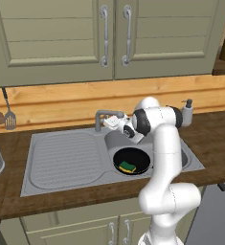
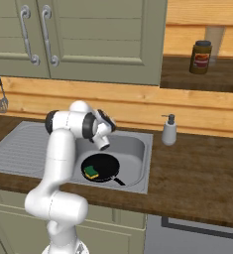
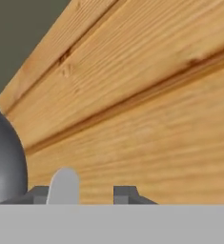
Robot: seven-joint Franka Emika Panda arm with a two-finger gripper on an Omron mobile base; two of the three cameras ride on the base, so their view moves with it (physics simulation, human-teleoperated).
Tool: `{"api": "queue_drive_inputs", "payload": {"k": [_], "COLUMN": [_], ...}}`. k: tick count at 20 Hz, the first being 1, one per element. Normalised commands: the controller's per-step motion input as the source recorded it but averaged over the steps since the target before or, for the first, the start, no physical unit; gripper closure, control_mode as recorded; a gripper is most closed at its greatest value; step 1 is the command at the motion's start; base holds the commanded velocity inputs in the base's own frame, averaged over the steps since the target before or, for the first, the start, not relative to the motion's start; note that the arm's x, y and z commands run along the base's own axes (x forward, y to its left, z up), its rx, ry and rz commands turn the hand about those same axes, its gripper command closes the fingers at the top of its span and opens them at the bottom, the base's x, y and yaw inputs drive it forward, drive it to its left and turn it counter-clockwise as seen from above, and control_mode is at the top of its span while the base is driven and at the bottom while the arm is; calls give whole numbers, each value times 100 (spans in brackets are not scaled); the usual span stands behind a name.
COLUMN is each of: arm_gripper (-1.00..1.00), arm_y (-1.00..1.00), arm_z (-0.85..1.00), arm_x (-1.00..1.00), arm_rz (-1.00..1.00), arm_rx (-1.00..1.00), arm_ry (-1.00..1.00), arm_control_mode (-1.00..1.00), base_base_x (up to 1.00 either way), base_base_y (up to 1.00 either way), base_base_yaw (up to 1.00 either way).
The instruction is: Pick the pan and sponge and place them into the sink. Then turn on the water.
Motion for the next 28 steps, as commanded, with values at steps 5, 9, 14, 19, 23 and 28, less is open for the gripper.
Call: {"api": "queue_drive_inputs", "payload": {"k": [5, 9, 14, 19, 23, 28], "arm_gripper": [100, 100, 100, 100, 100, 100], "arm_y": [-50, -72, -88, -100, -100, -100], "arm_z": [1, 10, 14, 18, 24, 31], "arm_x": [0, 0, 0, 0, 0, 0], "arm_rz": [-15, -15, -16, -15, -15, -17], "arm_rx": [13, 18, 22, 25, 27, 28], "arm_ry": [0, 0, 1, 0, 0, 0], "arm_control_mode": [-100, -100, -100, -100, -100, -100], "base_base_x": [0, 0, 0, 0, 0, 0], "base_base_y": [0, 0, 0, 0, 0, 0], "base_base_yaw": [0, 0, 0, 0, 0, 0]}}
